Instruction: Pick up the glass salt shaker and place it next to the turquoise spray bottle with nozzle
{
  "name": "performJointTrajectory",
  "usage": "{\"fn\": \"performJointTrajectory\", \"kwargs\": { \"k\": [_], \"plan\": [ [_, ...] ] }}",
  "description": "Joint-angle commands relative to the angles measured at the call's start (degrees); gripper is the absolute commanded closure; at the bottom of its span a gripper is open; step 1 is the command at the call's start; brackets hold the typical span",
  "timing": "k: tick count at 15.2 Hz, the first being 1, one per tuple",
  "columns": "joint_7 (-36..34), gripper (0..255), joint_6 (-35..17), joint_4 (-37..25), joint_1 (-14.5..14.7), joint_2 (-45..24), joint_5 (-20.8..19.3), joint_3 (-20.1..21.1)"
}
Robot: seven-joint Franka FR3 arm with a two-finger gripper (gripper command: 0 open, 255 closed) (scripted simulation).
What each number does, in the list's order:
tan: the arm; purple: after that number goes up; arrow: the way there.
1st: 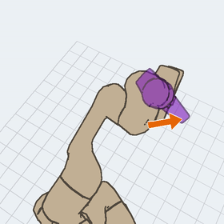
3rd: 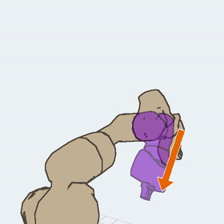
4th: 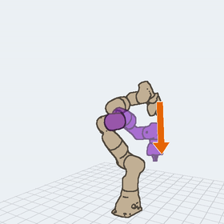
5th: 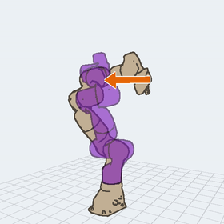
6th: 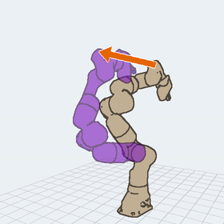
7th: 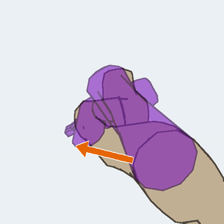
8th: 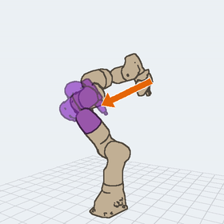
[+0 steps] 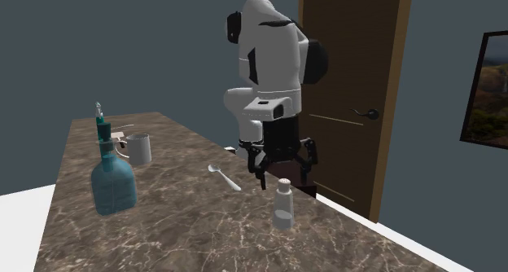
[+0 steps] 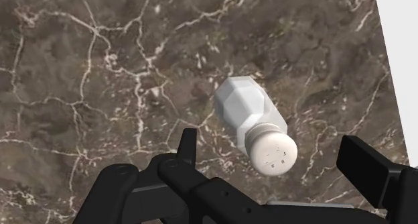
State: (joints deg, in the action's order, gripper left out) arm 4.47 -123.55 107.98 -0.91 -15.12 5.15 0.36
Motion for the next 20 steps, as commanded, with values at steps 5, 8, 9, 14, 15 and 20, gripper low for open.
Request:
{"fn": "performJointTrajectory", "kwargs": {
  "k": [5,8,9,14,15,20],
  "plan": [
    [0.2,0,-1.0,0.6,0.0,-0.4,0.1,0.0],
    [0.2,0,-1.0,0.6,0.0,-0.4,0.1,0.0],
    [0.2,255,-1.0,0.6,0.0,-0.4,0.1,0.0],
    [0.2,255,-1.0,0.6,0.0,-0.4,0.1,0.0],
    [0.2,255,-1.0,0.6,0.0,-0.4,0.1,0.0],
    [0.0,255,0.3,-0.1,0.0,0.3,0.0,0.0]
  ]
}}
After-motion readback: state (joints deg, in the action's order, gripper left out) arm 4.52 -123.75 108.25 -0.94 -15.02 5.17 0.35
